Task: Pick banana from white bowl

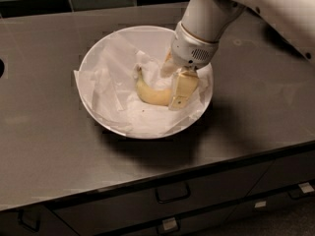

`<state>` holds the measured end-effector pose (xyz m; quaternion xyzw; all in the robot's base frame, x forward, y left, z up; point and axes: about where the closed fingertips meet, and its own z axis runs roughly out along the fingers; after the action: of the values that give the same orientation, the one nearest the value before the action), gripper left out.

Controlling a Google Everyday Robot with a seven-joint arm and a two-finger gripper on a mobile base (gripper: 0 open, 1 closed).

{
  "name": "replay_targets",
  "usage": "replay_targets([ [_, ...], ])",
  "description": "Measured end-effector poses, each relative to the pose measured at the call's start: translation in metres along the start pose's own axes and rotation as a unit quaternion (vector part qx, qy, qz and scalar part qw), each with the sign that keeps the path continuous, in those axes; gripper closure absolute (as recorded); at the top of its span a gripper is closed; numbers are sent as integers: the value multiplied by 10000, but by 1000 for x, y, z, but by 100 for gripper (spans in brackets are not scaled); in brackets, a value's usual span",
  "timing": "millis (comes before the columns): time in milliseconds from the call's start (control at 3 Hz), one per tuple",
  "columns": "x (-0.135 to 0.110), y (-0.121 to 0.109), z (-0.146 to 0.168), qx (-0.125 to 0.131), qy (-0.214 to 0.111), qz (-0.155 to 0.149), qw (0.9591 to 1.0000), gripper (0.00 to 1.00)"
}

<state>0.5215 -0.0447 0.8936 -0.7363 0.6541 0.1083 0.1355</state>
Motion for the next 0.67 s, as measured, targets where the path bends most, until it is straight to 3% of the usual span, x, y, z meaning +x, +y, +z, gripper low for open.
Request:
replay_targets([
  [667, 1, -8, 12, -1, 154, 47, 9999, 41],
])
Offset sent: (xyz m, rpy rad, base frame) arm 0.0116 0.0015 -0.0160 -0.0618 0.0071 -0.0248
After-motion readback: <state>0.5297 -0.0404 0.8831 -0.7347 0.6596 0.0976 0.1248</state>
